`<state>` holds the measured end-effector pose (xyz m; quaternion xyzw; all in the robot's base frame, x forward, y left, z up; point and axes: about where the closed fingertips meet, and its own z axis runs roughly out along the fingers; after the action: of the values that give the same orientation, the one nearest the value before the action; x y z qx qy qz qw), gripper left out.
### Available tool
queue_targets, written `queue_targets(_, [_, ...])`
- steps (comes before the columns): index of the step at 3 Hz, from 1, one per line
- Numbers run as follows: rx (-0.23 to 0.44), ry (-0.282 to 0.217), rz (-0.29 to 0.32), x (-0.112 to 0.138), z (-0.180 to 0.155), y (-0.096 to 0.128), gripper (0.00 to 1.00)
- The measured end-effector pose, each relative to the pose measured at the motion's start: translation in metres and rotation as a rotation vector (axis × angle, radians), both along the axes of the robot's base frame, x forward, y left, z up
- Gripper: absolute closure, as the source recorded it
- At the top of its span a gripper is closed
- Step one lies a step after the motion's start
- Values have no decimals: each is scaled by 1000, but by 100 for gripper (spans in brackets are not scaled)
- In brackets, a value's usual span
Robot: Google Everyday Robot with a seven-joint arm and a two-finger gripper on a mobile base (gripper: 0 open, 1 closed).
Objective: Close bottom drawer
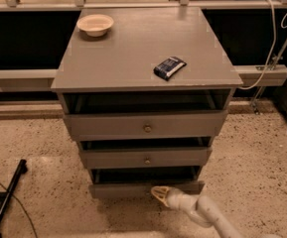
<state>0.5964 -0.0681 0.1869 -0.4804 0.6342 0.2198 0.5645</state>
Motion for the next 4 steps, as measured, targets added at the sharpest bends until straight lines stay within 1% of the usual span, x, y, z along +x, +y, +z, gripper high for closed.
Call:
queue_targets(1, [0, 0, 0, 0, 0, 0, 100])
queue_targets(2, [-21, -10, 3, 33, 7, 9, 100])
queue_targets(3, [-21, -10, 3, 31, 7, 9, 100])
queue_targets(4, [-43, -15, -5, 58, 14, 14, 100])
